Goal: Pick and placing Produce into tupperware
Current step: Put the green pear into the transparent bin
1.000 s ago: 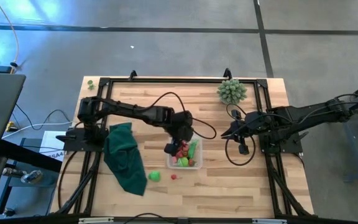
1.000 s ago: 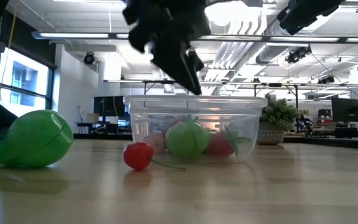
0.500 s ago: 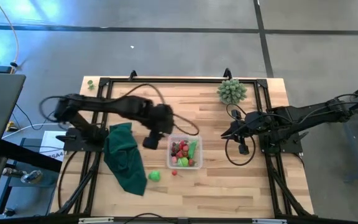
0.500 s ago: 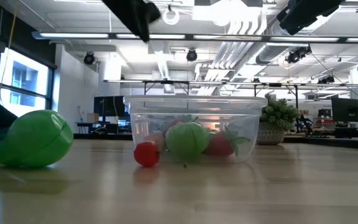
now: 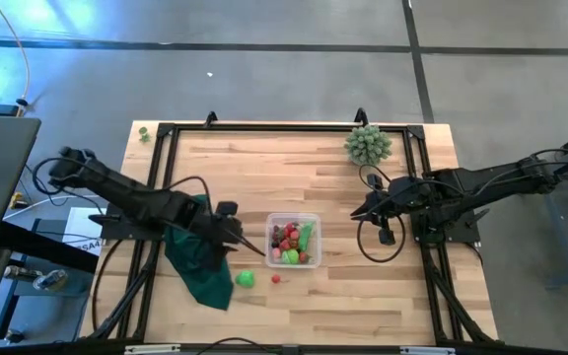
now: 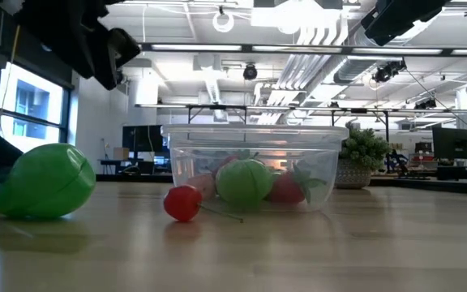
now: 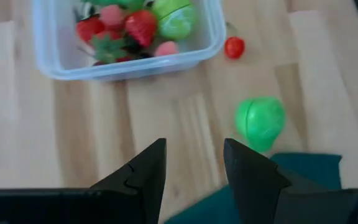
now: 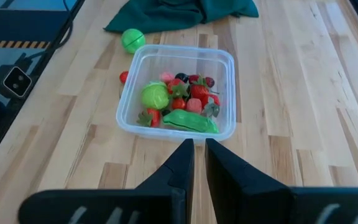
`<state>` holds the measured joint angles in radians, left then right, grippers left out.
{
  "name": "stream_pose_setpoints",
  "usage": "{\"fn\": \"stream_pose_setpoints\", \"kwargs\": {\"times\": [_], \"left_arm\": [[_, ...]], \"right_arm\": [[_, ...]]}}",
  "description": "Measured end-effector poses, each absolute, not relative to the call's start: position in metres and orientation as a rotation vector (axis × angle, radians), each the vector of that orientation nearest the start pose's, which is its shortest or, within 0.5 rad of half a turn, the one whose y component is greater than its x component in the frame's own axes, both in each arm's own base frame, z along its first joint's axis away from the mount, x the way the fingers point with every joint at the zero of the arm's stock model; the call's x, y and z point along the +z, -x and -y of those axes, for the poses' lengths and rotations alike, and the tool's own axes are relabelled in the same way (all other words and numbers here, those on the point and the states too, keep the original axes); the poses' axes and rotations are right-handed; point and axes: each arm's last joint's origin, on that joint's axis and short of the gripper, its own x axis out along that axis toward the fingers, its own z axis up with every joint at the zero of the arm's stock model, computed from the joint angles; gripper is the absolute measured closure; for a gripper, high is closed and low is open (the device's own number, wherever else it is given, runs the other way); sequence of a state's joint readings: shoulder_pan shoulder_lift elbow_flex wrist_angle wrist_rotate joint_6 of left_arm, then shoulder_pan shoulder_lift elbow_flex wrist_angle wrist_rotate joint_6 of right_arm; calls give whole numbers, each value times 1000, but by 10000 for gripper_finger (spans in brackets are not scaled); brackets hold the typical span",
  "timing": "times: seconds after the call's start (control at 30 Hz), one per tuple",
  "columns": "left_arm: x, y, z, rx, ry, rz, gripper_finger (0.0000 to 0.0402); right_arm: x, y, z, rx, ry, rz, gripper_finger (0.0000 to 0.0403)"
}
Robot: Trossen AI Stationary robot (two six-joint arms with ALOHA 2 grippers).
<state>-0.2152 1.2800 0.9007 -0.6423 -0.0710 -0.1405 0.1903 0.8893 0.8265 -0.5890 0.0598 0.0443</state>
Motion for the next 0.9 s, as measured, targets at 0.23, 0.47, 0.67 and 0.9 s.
{"fn": "stream_pose_setpoints", "kwargs": {"times": [0.23,0.47,0.67,0.9], "left_arm": [[220,-238,62,-156,22,-959,252],[205,-238,73,-218,24,-916,252],[192,-244,83,-242,10,-939,216],[179,-255,88,-261,-18,-932,140]], "right_arm": [[295,-176,-32,112,38,-649,373],[295,-176,-32,111,38,-648,373],[295,-176,-32,111,38,-648,373],[295,-176,-32,111,38,-648,373]]}}
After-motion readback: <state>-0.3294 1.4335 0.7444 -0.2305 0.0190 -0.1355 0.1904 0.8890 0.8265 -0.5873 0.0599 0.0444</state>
